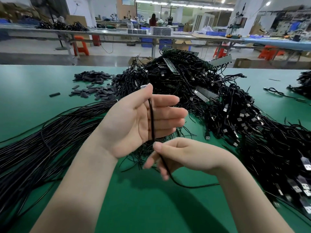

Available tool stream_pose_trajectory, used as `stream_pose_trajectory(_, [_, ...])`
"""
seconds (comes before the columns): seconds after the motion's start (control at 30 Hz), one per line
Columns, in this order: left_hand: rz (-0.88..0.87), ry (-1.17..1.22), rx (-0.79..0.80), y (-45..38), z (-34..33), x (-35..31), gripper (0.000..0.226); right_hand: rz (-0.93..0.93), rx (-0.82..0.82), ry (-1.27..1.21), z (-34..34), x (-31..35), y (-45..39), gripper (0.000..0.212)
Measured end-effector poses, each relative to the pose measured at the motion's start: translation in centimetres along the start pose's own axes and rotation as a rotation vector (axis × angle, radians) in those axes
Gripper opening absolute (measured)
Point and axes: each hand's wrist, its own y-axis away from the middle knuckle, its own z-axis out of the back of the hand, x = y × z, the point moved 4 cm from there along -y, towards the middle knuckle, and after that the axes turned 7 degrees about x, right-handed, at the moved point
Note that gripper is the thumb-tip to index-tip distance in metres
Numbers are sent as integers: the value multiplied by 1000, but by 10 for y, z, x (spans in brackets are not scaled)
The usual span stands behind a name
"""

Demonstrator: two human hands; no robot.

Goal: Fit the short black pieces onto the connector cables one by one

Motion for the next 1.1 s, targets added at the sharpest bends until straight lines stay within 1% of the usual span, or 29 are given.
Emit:
stream_pose_trajectory(0.03, [-9, 23, 39, 1, -3, -1, 51, -20, -15, 45, 5, -3, 2, 45])
stream_pose_trajectory(0.07, [-5, 42, 111, 3, -7, -2, 50, -31, -69, 100, 11, -5, 5, 44])
stream_pose_trajectory(0.1, [24, 43, 214, 6, -12, -2, 49, -37, -153, 150, 19, -6, 9, 48])
stream_pose_trajectory(0.13, [93, 2, 318, 9, -16, -1, 49, -38, -254, 181, 27, -6, 14, 56])
stream_pose_trajectory(0.17, [193, -98, 395, 12, -19, 4, 50, -26, -358, 191, 35, -5, 20, 63])
stream_pose_trajectory(0.2, [310, -250, 420, 13, -18, 11, 52, -2, -452, 196, 42, -3, 26, 63])
stream_pose_trajectory(0.23, [416, -410, 397, 12, -14, 20, 53, 30, -527, 193, 48, 0, 32, 58])
stream_pose_trajectory(0.27, [483, -549, 336, 10, -8, 27, 52, 61, -572, 165, 51, 5, 38, 50])
stream_pose_trajectory(0.3, [489, -650, 252, 6, -4, 30, 50, 97, -593, 107, 52, 10, 43, 44])
stream_pose_trajectory(0.33, [445, -678, 153, 1, -1, 30, 46, 141, -585, 38, 51, 15, 47, 40])
stream_pose_trajectory(0.37, [372, -628, 59, -2, 0, 30, 44, 194, -555, -28, 47, 21, 49, 37])
stream_pose_trajectory(0.4, [300, -525, -21, -5, 2, 28, 43, 253, -516, -84, 42, 27, 50, 34])
stream_pose_trajectory(0.47, [147, -305, -111, -6, 4, 20, 44, 352, -418, -172, 31, 35, 47, 29])
stream_pose_trajectory(0.53, [12, -172, -155, -7, 5, 10, 46, 380, -267, -216, 21, 36, 39, 27])
stream_pose_trajectory(0.6, [-67, -41, -167, -6, 4, 3, 49, 342, -99, -217, 12, 29, 30, 28])
stream_pose_trajectory(0.67, [-82, 61, -112, -5, 1, -1, 51, 263, 7, -211, 7, 17, 19, 28])
stream_pose_trajectory(0.73, [-74, 95, -47, -3, -6, -1, 53, 180, 60, -221, 5, 5, 11, 30])
stream_pose_trajectory(0.8, [-57, 80, -8, -1, -11, -1, 50, 117, 62, -201, 7, -5, 7, 33])
stream_pose_trajectory(0.83, [-38, 67, 17, 1, -13, -1, 47, 77, 15, -136, 12, -8, 7, 36])
stream_pose_trajectory(0.9, [49, -26, 125, 8, -16, -3, 44, -14, -191, 79, 28, -12, 14, 47])
stream_pose_trajectory(0.93, [126, -150, 176, 11, -16, -1, 45, -42, -315, 155, 38, -12, 20, 52])
stream_pose_trajectory(0.97, [222, -325, 191, 12, -13, 4, 49, -42, -429, 164, 46, -11, 26, 54])
stream_pose_trajectory(1.0, [325, -507, 169, 11, -6, 13, 52, -11, -519, 108, 53, -10, 32, 52])
stream_pose_trajectory(1.03, [414, -639, 122, 8, 2, 21, 53, 46, -571, 14, 57, -6, 37, 49])
stream_pose_trajectory(1.07, [454, -699, 63, 5, 6, 28, 52, 119, -589, -91, 58, -1, 41, 44])
stream_pose_trajectory(1.1, [429, -665, -6, 0, 9, 33, 46, 200, -567, -169, 56, 5, 43, 38])
